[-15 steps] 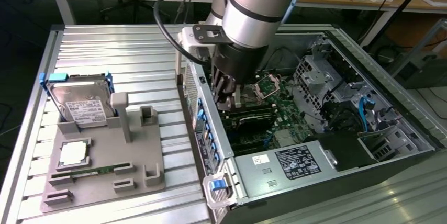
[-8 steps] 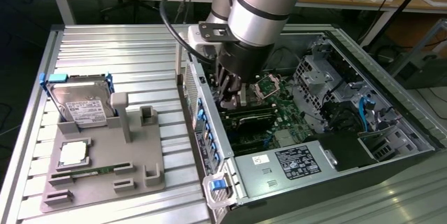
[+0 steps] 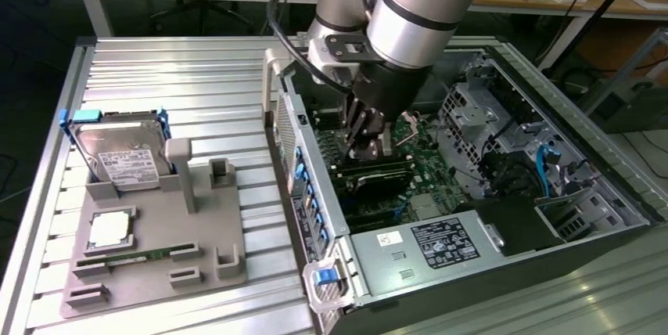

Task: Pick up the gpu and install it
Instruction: 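Press down on the gpu until it lock into place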

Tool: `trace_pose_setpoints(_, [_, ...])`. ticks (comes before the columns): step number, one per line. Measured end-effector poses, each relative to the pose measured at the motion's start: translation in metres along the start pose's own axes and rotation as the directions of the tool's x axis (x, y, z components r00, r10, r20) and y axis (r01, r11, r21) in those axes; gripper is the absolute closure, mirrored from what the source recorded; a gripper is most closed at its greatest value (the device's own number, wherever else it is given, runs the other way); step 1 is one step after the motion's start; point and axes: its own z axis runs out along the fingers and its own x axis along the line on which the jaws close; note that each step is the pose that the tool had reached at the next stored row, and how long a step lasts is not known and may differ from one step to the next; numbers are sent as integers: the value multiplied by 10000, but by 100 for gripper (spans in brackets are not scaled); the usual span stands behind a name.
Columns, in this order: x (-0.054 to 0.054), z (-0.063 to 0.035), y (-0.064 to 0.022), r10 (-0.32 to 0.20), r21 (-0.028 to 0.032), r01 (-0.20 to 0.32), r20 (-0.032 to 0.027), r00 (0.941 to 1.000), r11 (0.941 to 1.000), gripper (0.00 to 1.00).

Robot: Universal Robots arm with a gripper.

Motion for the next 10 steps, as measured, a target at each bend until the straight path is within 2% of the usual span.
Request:
trace_pose_setpoints(5, [-4, -17, -216, -89, -10, 89, -9, 10000, 10000, 89])
trace_pose_setpoints(9, [-4, -19, -246, -110, -22, 110, -10, 9999, 9999, 89])
trace_pose_setpoints(10, [-5, -19, -247, -110, -48, 110, -11, 9999, 9999, 89])
